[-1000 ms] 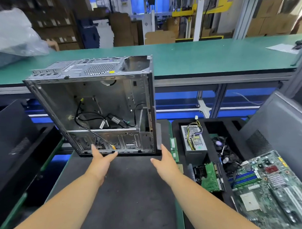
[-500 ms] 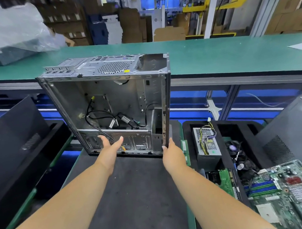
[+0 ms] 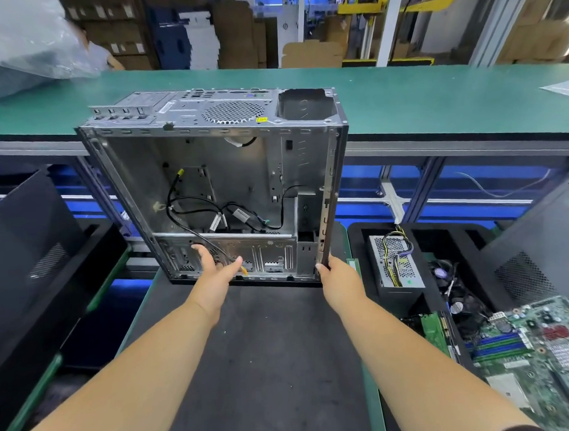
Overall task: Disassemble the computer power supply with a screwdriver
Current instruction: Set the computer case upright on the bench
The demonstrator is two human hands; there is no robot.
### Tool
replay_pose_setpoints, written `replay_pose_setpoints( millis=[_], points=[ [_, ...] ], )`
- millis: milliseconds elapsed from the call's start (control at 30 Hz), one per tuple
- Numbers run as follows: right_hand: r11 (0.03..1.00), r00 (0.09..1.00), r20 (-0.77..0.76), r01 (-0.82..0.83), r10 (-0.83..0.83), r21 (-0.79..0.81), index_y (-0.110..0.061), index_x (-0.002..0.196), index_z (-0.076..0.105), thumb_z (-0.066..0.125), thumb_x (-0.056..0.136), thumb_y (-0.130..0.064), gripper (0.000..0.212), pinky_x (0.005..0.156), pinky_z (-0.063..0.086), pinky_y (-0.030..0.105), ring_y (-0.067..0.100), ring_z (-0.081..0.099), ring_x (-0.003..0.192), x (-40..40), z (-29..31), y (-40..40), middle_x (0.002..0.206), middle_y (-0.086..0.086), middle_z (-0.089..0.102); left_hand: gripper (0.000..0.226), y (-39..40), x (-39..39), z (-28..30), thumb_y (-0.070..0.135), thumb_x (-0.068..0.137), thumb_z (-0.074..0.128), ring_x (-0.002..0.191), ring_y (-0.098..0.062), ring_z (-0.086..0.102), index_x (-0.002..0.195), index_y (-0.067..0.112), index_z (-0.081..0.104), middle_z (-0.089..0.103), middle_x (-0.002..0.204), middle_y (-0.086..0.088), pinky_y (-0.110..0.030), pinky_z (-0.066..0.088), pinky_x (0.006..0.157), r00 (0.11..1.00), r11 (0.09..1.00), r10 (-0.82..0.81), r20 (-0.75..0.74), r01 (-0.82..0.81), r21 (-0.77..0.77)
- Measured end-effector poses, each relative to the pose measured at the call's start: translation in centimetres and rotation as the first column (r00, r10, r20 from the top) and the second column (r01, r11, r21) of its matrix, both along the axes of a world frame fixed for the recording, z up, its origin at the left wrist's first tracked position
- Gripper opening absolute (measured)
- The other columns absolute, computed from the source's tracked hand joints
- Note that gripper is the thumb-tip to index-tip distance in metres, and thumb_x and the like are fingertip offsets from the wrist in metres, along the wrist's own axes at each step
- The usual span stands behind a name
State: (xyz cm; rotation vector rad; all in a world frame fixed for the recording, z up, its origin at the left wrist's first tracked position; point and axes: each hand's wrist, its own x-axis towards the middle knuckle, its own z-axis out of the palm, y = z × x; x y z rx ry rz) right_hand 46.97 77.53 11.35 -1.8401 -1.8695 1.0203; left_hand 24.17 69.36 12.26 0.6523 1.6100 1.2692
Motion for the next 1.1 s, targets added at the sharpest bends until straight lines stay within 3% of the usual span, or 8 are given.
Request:
replay_pose_setpoints(
  millis=[67,133,200,300,433,567,733,1100],
  points=[
    [1.0,0.998,-0.055,0.026,-0.027,-0.016,-0.021,0.153,0.035,0.047,0.104,-0.035,0.052,0.103,0.044,0.037,0.028,0.053,0.128,0.2,0.1,-0.6,0.144,0.006,0.055,0.091,-0.8,-0.3,-0.1,0.04,0.096,0.06,0.122,-0.009,0.04,0.148,0.055,-0.012,0.052,0.125,0.016,-0.038,0.025,0.109,0.998,1.0,0.023,-0.056,-0.023,-0.009],
    [0.994,0.989,-0.102,0.11,-0.107,0.019,-0.021,0.154,0.033,0.053,0.101,-0.03,0.056,0.104,0.042,0.037,0.026,0.052,0.129,0.7,0.1,-1.6,0.145,0.002,0.054,0.071,-2.0,-0.5,-0.2,0.035,0.096,0.058,0.111,-0.008,0.047,0.153,0.046,0.017,0.055,0.125,0.016,-0.031,0.031,0.098,0.969,0.988,0.153,-0.195,-0.157,-0.005],
    [0.979,0.969,-0.177,0.189,-0.173,0.078,-0.021,0.146,0.044,0.056,0.099,-0.02,0.049,0.099,0.047,0.036,0.02,0.058,0.117,1.2,0.2,-3.1,0.134,-0.001,0.061,0.045,-3.3,-0.4,-0.1,0.027,0.094,0.057,0.09,-0.007,0.056,0.137,0.035,0.05,0.064,0.118,0.011,-0.027,0.041,0.083,0.92,0.968,0.243,-0.308,-0.251,0.016],
    [0.961,0.93,-0.288,0.263,-0.23,0.084,-0.03,0.117,0.063,0.059,0.093,-0.012,0.03,0.079,0.054,0.03,0.01,0.063,0.088,1.5,0.3,-6.0,0.101,-0.012,0.067,0.023,-5.0,0.5,0.0,0.014,0.09,0.059,0.075,-0.007,0.062,0.102,0.031,0.069,0.073,0.093,0.006,-0.014,0.044,0.061,0.952,0.987,0.162,-0.258,-0.153,0.057],
    [0.945,0.927,-0.254,0.309,-0.275,0.107,-0.042,0.085,0.062,0.06,0.088,-0.015,0.027,0.05,0.041,0.019,0.001,0.056,0.056,1.9,0.7,-9.9,0.079,-0.009,0.068,0.018,-6.8,2.4,0.4,0.014,0.087,0.066,0.081,-0.007,0.069,0.09,0.031,0.071,0.074,0.082,0.008,-0.016,0.046,0.063,0.972,0.995,-0.052,-0.229,0.068,0.066],
    [0.947,0.931,-0.232,0.309,-0.281,0.092,-0.036,0.086,0.064,0.065,0.091,-0.022,0.015,0.059,0.041,0.023,0.002,0.06,0.064,2.5,1.2,-12.9,0.068,-0.01,0.06,0.014,-7.8,4.4,0.5,0.019,0.086,0.072,0.068,0.003,0.062,0.084,0.032,0.072,0.067,0.072,0.005,-0.005,0.043,0.056,0.937,0.963,-0.227,-0.266,0.256,0.079],
    [0.926,0.909,-0.242,0.368,-0.338,0.088,-0.034,0.09,0.066,0.058,0.097,-0.031,0.012,0.067,0.05,0.029,0.008,0.066,0.068,4.4,1.4,-15.1,0.065,-0.009,0.065,0.01,-8.1,5.5,1.2,0.032,0.089,0.069,0.054,-0.005,0.045,0.082,0.038,0.071,0.041,0.057,0.01,-0.021,0.04,0.059,0.903,0.928,-0.315,-0.294,0.358,0.105],
    [0.925,0.93,-0.07,0.367,-0.362,0.096,-0.029,0.092,0.065,0.06,0.09,-0.024,0.008,0.058,0.041,0.028,0.014,0.056,0.066,11.7,2.0,-8.9,0.067,-0.01,0.058,0.018,-5.7,8.3,1.2,0.024,0.094,0.064,0.076,0.006,0.058,0.104,0.039,0.065,0.062,0.075,0.023,-0.016,0.042,0.071,0.858,0.893,-0.438,-0.27,0.449,-0.022]
  ],
)
